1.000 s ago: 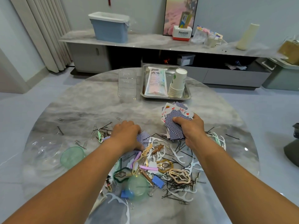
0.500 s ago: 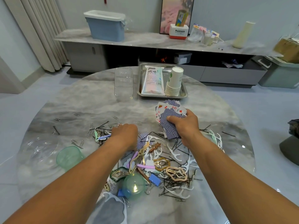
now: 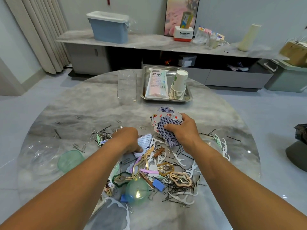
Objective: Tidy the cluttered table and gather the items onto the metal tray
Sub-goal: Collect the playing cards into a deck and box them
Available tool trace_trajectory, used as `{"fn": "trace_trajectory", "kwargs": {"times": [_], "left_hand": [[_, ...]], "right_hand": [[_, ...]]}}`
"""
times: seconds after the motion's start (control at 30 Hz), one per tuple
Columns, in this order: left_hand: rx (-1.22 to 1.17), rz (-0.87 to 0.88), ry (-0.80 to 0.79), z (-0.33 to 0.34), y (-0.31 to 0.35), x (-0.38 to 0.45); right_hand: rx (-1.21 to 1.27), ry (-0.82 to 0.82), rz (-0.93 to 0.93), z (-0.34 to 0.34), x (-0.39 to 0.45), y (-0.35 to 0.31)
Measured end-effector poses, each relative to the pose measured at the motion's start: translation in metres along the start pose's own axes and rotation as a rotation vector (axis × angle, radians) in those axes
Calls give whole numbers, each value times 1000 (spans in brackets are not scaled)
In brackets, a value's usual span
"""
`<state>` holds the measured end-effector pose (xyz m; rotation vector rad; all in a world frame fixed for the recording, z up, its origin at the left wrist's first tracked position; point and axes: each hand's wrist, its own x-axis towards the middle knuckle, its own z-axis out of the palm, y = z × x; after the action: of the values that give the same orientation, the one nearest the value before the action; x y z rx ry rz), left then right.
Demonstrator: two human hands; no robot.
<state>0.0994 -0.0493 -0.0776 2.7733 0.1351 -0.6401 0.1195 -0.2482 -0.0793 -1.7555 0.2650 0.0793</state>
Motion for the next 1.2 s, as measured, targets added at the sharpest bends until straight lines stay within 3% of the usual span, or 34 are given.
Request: {"fn": "trace_trajectory", "kwargs": {"times": [0.2,0.27,0.4,0.53,0.77,1.0,1.2], "left_hand": [[-87,44,383,-17,-2,0],[-219,67,447,-20,-3,-3],[-735,92,360,-27,3,-11],[-1270,146,42,-33,15,-35],[-1474,219,-116,-25,20,-81],[-1637,251,-93,18,12,-137],[-1725,152,241,109,2,-188]], "right_hand": [[43,48,-141,-2,-1,-10],[124,69,-175,-5,-3,-17],[529,-54,-31,-12,-8,-36],[618,-165,57,-12,-26,-44],[544,-250,-37,-15,-69,-56],[294,-317,-151,-15,-135,-41],[149,-353,-265,-28,-201,15]]}}
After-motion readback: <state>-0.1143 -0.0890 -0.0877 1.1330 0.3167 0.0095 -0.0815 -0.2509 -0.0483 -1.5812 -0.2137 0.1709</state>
